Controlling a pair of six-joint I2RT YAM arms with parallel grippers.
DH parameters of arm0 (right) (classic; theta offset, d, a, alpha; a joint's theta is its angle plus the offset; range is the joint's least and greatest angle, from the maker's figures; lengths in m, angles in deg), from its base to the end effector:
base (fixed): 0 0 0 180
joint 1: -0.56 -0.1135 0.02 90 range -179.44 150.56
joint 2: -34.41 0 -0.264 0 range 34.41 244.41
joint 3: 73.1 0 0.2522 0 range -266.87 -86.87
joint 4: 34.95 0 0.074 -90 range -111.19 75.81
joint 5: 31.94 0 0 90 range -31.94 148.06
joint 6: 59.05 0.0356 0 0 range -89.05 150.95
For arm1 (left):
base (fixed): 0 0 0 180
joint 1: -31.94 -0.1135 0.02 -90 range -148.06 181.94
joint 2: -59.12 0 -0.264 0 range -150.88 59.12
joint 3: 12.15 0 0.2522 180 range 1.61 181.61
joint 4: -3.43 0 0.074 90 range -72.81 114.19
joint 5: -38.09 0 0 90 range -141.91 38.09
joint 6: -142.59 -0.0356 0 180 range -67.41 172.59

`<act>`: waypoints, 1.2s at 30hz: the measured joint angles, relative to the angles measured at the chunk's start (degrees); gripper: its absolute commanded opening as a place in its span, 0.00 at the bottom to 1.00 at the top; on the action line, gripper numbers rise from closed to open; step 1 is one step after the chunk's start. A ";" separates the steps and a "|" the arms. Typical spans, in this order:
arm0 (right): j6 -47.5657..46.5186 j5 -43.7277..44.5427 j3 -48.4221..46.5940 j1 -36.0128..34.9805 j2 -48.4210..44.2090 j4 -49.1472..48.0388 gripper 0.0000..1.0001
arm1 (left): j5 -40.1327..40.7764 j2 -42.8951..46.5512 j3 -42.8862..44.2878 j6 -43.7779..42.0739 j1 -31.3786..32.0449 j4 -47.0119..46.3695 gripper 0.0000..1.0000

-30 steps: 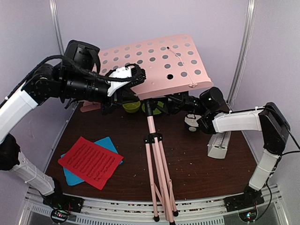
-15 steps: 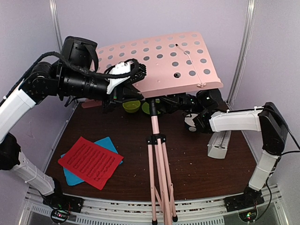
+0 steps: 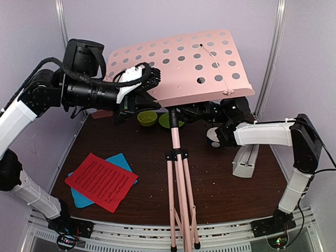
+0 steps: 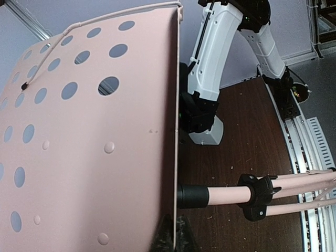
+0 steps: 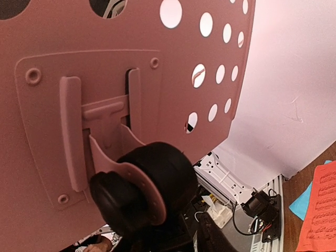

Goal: Set up the instrument practice props

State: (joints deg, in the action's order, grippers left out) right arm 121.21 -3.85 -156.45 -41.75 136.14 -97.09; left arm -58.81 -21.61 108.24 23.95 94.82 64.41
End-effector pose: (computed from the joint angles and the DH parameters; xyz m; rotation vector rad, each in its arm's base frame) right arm 0.2588 0.2780 0.3552 -0.8572 1.4506 2.3310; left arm 0.1209 -0.2454 0.4953 1.4703 1.3183 -0.5105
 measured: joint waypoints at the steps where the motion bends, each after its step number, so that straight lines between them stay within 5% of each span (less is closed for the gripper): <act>1: -0.26 -0.13 -0.17 0.00 0.00 0.07 0.25 | 0.02 0.00 0.00 -0.24 0.00 0.11 0.00; 5: -0.46 -0.72 -1.49 0.02 -0.02 0.33 0.12 | 0.04 0.17 0.00 -0.74 -0.02 -0.46 0.00; 11: -1.01 -1.51 -3.26 0.02 -0.02 2.91 0.01 | 1.09 0.81 -0.02 -1.25 -0.02 -4.11 0.43; 21: -9.66 -3.76 -7.19 2.62 -0.35 18.03 0.00 | 9.40 7.04 -2.56 -0.31 0.07 -19.15 0.79; 36: -38.80 11.85 -14.25 12.39 -14.80 56.15 0.00 | 29.77 16.61 -19.91 12.37 0.07 -25.18 0.81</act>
State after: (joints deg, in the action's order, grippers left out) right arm 82.41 7.99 -170.70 -29.36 121.35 -40.94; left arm -29.04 -4.99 88.33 36.32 94.88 39.23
